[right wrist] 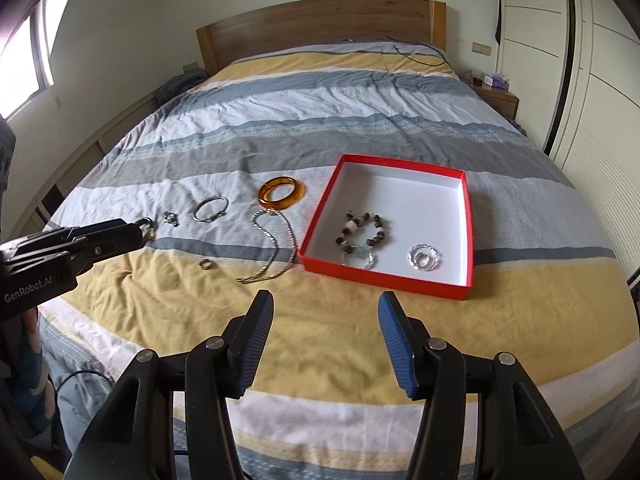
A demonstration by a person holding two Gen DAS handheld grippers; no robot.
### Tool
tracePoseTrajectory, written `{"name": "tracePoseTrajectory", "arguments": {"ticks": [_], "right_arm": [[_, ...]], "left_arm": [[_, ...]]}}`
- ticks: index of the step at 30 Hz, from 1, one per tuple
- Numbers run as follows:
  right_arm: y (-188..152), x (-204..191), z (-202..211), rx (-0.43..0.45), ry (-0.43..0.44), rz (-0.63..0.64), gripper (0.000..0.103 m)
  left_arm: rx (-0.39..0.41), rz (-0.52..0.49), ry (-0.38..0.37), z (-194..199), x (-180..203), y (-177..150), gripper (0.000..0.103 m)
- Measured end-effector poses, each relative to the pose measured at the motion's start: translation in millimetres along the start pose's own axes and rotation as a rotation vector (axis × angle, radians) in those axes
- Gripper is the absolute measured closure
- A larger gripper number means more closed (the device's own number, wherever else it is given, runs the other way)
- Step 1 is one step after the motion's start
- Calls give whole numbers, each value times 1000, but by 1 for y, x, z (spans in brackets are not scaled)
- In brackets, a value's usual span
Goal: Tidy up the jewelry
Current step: 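Withdraw both open tools back toward the remaining jewelry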
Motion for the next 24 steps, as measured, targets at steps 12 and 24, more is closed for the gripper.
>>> {"name": "tracePoseTrajectory", "arguments": {"ticks": [12,24], "right_arm": [[-28,-59,40,53,22,45,46],[-52,-100,79,111,22,95,44]], "left_arm": [[38,86,3,46,-28,-49,74],[92,191,22,81,-68,-91,74]]}}
Point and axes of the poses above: each gripper's, at about its wrist camera, not at the fingertips, and z roughly against the way its jaws point, x to its right, y to its top, the point moved 8 cm from there along -z, roughly the way its jaws point, and after that the axes turned 15 degrees about -x, right-handed, at the moved point
